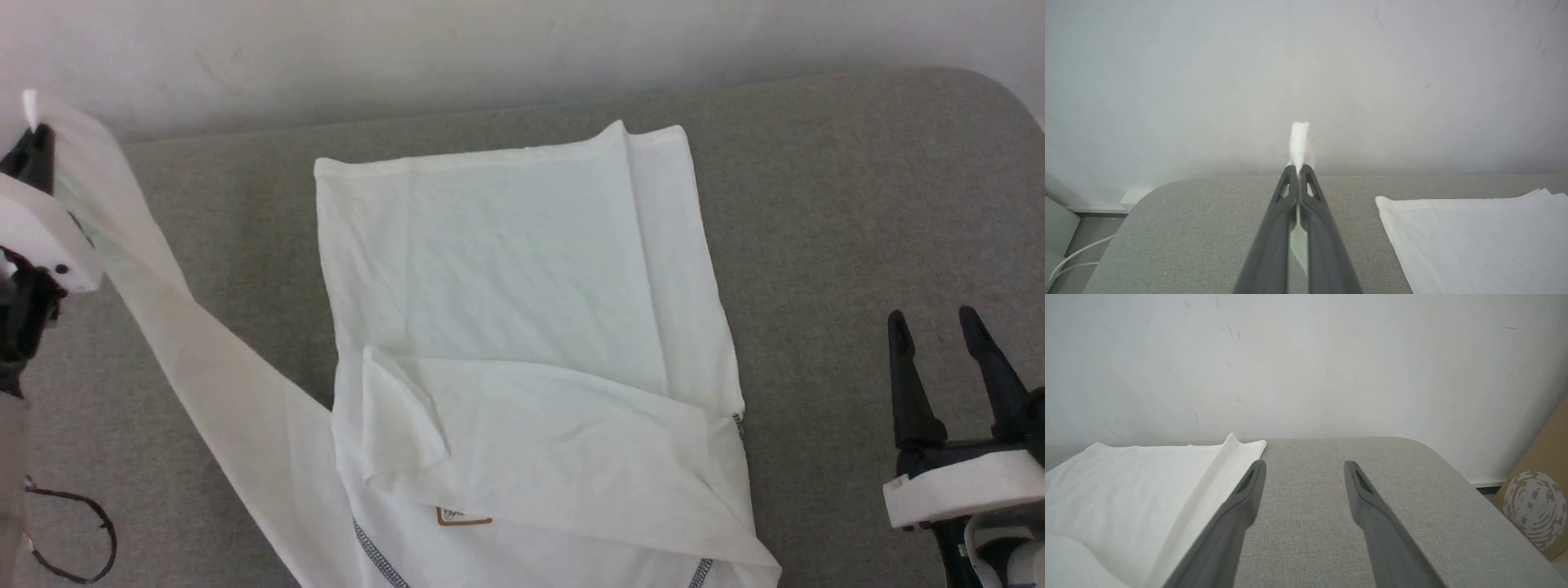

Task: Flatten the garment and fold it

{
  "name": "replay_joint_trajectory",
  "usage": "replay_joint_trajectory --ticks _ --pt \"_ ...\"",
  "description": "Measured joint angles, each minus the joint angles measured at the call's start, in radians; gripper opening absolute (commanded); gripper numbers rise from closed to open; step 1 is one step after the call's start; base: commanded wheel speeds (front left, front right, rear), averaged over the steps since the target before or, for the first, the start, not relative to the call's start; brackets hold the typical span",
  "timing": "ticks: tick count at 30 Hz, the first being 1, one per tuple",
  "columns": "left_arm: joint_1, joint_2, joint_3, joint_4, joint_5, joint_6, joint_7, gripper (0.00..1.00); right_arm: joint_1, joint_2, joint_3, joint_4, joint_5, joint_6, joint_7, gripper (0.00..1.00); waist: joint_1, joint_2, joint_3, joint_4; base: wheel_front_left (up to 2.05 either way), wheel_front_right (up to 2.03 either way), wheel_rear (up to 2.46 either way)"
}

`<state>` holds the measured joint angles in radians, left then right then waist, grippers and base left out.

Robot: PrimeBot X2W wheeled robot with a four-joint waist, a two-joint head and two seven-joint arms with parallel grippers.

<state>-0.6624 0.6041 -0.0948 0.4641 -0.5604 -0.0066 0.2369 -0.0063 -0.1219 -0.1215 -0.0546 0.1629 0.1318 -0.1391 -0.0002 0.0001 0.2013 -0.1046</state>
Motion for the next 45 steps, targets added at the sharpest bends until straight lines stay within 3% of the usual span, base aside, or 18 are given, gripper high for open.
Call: replay_joint_trajectory --ticks 10,16,17,18,22,28,36,42,43,44,45 --pt "0.158 -0.122 -0.059 -0.410 -0.001 0.074 -0.024 0.00 0.047 0.006 -0.011 -0.019 -0.003 0.000 0.024 1.00 0.0000 -0.0003 -0.107 0.064 0.00 0.00 0.00" --pt "0.195 -0.243 -0.162 -0.596 0.017 0.132 -0.010 0.00 0.060 0.010 -0.021 -0.025 -0.002 0.000 0.026 1.00 0.0001 -0.0002 -0.146 0.075 0.00 0.00 0.00" --pt "0.194 -0.290 -0.201 -0.622 0.021 0.144 -0.010 0.00 0.062 0.010 -0.022 -0.025 -0.001 0.000 0.026 1.00 0.0001 -0.0002 -0.149 0.071 0.00 0.00 0.00" --pt "0.194 -0.290 -0.201 -0.622 0.021 0.144 -0.010 0.00 0.062 0.010 -0.022 -0.025 -0.001 0.000 0.026 1.00 0.0001 -0.0002 -0.149 0.071 0.00 0.00 0.00" --pt "0.192 -0.390 -0.291 -0.612 0.030 0.157 -0.019 0.00 0.062 0.011 -0.018 -0.025 0.006 0.000 0.025 1.00 0.0002 -0.0002 -0.144 0.051 0.00 0.00 0.00" --pt "0.192 -0.515 -0.426 -0.482 0.035 0.156 -0.059 0.00 0.057 0.012 -0.018 -0.023 0.007 0.000 0.024 1.00 0.0002 -0.0002 -0.116 0.004 0.00 0.00 0.00" --pt "0.233 -0.548 -0.631 -0.256 0.057 0.146 -0.101 0.00 0.046 0.013 -0.037 -0.002 0.017 0.000 0.007 1.00 0.0003 -0.0002 -0.056 -0.064 0.00 0.00 0.00" --pt "0.269 -0.550 -0.740 -0.115 0.050 0.103 -0.115 0.01 0.034 0.014 -0.040 0.018 0.023 0.000 0.003 1.00 0.0004 -0.0002 -0.016 -0.090 0.00 0.00 0.00" --pt "0.270 -0.550 -0.752 -0.103 0.045 0.095 -0.120 0.38 0.033 0.014 -0.040 0.023 0.023 0.000 0.004 1.00 0.0004 -0.0002 -0.014 -0.090 0.00 0.00 0.00" --pt "0.270 -0.550 -0.763 -0.097 0.034 0.089 -0.125 1.00 0.033 0.014 -0.040 0.028 0.023 0.000 0.004 1.00 0.0004 -0.0002 -0.014 -0.088 0.00 0.00 0.00" --pt "0.270 -0.550 -0.772 -0.093 0.021 0.086 -0.130 1.00 0.033 0.013 -0.038 0.032 0.023 0.000 0.006 1.00 0.0004 -0.0002 -0.016 -0.087 0.00 0.00 0.00"
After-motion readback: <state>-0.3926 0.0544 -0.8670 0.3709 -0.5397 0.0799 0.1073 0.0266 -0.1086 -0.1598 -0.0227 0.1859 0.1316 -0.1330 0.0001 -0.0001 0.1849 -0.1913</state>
